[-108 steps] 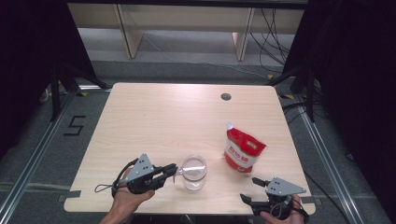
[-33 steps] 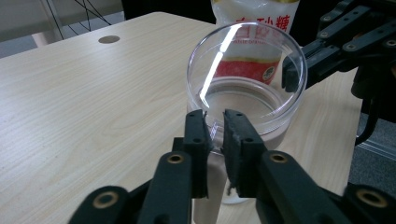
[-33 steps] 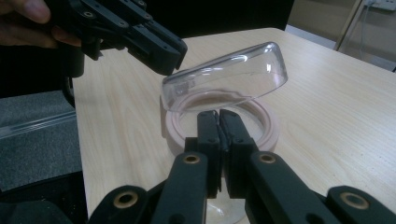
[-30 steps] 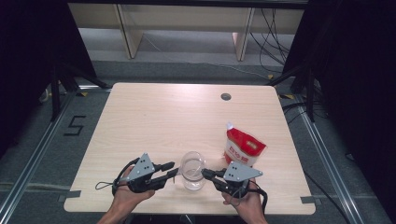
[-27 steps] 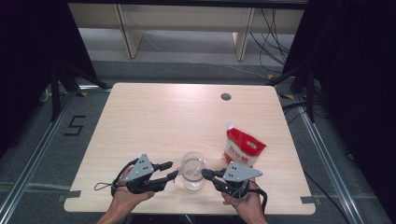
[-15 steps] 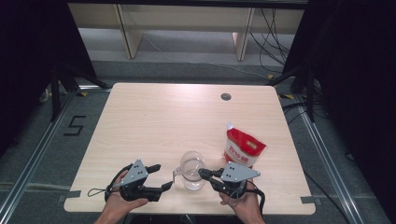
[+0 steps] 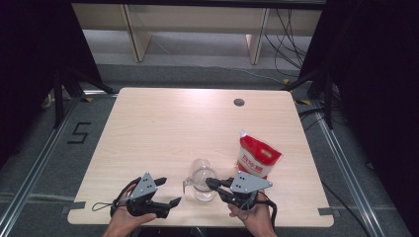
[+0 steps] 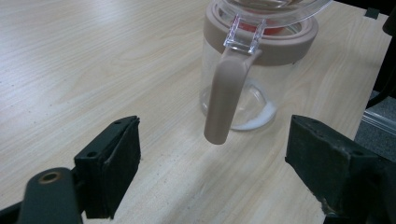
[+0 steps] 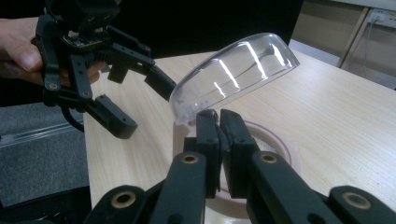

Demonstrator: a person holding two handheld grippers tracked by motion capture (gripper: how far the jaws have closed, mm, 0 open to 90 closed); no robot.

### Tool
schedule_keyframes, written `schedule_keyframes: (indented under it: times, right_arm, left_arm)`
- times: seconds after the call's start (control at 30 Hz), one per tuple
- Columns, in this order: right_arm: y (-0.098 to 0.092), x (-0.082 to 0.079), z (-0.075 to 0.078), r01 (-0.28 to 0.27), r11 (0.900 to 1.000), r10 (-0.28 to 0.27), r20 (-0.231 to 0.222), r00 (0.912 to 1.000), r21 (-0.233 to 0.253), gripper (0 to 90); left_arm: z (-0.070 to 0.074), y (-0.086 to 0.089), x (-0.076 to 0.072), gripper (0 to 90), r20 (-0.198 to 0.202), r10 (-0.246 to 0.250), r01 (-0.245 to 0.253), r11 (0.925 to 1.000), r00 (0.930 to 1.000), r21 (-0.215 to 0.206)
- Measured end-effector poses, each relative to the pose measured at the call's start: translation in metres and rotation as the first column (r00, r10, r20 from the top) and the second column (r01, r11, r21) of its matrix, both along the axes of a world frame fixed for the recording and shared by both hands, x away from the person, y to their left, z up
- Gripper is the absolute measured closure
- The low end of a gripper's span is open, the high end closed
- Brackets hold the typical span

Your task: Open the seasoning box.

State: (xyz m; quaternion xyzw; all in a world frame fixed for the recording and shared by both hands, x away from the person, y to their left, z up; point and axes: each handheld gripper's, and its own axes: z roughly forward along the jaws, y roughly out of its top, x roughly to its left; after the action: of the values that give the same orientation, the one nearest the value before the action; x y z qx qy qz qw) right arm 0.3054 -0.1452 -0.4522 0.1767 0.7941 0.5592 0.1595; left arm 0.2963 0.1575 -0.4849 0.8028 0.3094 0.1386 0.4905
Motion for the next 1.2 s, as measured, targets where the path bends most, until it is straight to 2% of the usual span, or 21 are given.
schedule_keyframes:
  times: [0.03,0.07,0.13,0.2,0.23,0.4,0.47,0.5,0.53,0.63,0.77,0.8,0.87,0.97,1.0,1.07,1.1,1.2]
  right_arm:
    - [0.000,0.000,0.000,-0.001,1.000,0.001,-0.004,1.0000,0.001,86.7]
    - [0.001,0.000,0.000,-0.002,1.000,0.002,0.008,1.0000,0.000,86.7]
    - [0.002,0.000,0.000,-0.006,1.000,0.006,0.001,1.0000,0.002,86.7]
    - [0.003,-0.001,0.000,-0.003,1.000,0.003,0.002,1.0000,0.004,86.6]
    - [0.004,-0.001,0.000,0.003,1.000,-0.003,0.000,1.0000,0.015,86.5]
    - [0.005,-0.001,0.001,-0.012,1.000,0.012,0.007,0.9999,0.002,86.4]
    - [0.007,-0.002,0.001,-0.016,1.000,0.016,0.009,0.9998,0.008,86.4]
    - [0.008,-0.002,0.001,-0.008,1.000,0.008,0.008,0.9999,0.017,86.4]
    - [0.009,-0.002,0.001,-0.022,1.000,0.022,0.007,0.9997,0.020,86.3]
    - [0.010,-0.002,0.002,-0.030,1.000,0.030,0.009,0.9995,0.007,86.1]
    - [0.014,-0.004,0.002,-0.031,0.999,0.031,0.010,0.9995,0.011,86.0]
    - [0.015,-0.003,0.002,-0.048,0.999,0.048,0.010,0.9988,0.024,86.0]
    - [0.016,-0.004,0.002,-0.039,0.999,0.039,0.009,0.9992,0.009,85.9]
    - [0.019,-0.004,0.001,-0.042,0.999,0.042,0.000,0.9991,0.013,85.7]
    - [0.020,-0.004,0.001,-0.050,0.999,0.050,0.000,0.9987,0.013,85.7]
    - [0.022,-0.005,0.000,-0.045,0.999,0.045,0.009,0.9990,0.014,85.6]
    - [0.023,-0.006,0.001,-0.053,0.999,0.053,-0.010,0.9985,0.008,85.5]
    - [0.025,-0.005,0.000,-0.054,0.998,0.054,0.007,0.9985,0.009,85.2]
  left_arm:
    - [0.000,0.001,0.001,17.6,0.013,-0.003,0.003,0.9999,0.9999,0.012]
    - [0.000,0.001,0.001,17.6,0.015,-0.003,0.003,0.9999,0.9999,0.014]
    - [0.000,0.002,0.001,17.6,0.014,0.000,0.000,0.9998,0.9999,0.022]
    - [-0.001,0.002,0.000,17.6,-0.003,0.017,-0.017,0.9998,0.9999,0.010]
    - [-0.001,0.002,0.000,17.6,0.000,0.016,-0.016,0.9998,0.9999,0.011]
    - [-0.003,0.001,0.000,17.6,-0.008,0.015,-0.015,0.9999,0.9999,0.003]
    - [-0.003,0.002,0.000,17.7,-0.005,0.015,-0.015,0.9997,0.9999,0.022]
    - [-0.003,0.002,0.001,17.7,-0.005,0.015,-0.015,0.9997,0.9999,0.018]
    - [-0.004,0.003,0.002,17.7,0.012,0.003,-0.004,0.9997,0.9999,0.024]
    - [-0.004,0.003,0.002,17.7,0.002,0.006,-0.006,0.9999,1.0000,0.015]
    - [-0.005,0.003,0.003,17.7,0.006,0.001,-0.001,0.9997,1.0000,0.024]
    - [-0.005,0.003,0.003,17.7,0.008,-0.002,0.002,0.9996,1.0000,0.027]
    - [-0.005,0.003,0.003,17.8,0.004,-0.001,0.001,0.9998,1.0000,0.021]
    - [-0.006,0.002,0.002,17.8,-0.002,0.003,-0.003,0.9996,1.0000,0.030]
    - [-0.006,0.002,0.001,17.8,-0.020,0.009,-0.009,0.9998,0.9998,0.017]
    - [-0.006,0.001,0.001,17.6,-0.019,0.008,-0.008,0.9999,0.9998,0.014]
    - [-0.006,0.001,0.001,17.4,-0.018,0.010,-0.009,0.9998,0.9998,0.020]
    - [-0.007,0.001,0.001,15.7,-0.023,0.007,-0.006,0.9999,0.9997,0.010]
